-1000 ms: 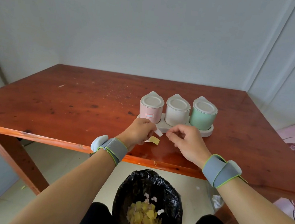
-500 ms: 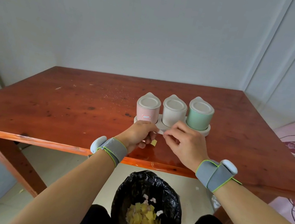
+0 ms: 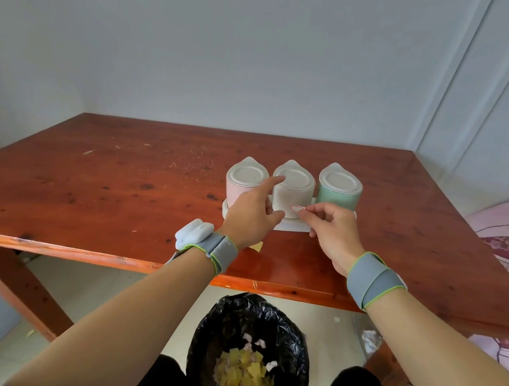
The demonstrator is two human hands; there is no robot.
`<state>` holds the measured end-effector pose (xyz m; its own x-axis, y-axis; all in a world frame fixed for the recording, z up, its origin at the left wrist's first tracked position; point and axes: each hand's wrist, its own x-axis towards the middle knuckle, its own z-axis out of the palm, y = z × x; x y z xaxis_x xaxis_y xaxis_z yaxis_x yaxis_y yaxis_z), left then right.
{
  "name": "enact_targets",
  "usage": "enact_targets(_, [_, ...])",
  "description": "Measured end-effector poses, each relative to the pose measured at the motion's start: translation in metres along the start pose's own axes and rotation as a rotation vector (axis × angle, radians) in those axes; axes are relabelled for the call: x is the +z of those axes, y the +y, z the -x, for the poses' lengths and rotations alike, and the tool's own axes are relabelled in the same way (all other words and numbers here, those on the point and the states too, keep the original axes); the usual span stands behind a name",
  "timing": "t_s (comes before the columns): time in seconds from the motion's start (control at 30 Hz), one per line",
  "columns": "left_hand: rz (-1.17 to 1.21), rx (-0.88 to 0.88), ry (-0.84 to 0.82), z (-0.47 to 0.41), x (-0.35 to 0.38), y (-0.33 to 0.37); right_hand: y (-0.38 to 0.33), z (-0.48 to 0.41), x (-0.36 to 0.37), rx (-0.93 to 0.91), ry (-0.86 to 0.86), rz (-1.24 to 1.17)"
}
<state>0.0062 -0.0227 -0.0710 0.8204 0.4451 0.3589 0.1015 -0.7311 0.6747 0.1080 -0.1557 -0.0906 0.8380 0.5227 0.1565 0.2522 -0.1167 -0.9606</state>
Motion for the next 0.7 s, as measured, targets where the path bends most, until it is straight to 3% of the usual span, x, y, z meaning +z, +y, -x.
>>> enact_targets(0.33, [-0.283, 0.028, -0.049, -0.023, 0.010, 0.000, 0.000, -0.008, 0.007, 0.015, -0.005, -0.049])
enact_targets(0.7, [-0.289, 0.070, 0.077, -0.027, 0.019, -0.007, 0.004, -0.013, 0.008, 0.006, -0.004, -0.031])
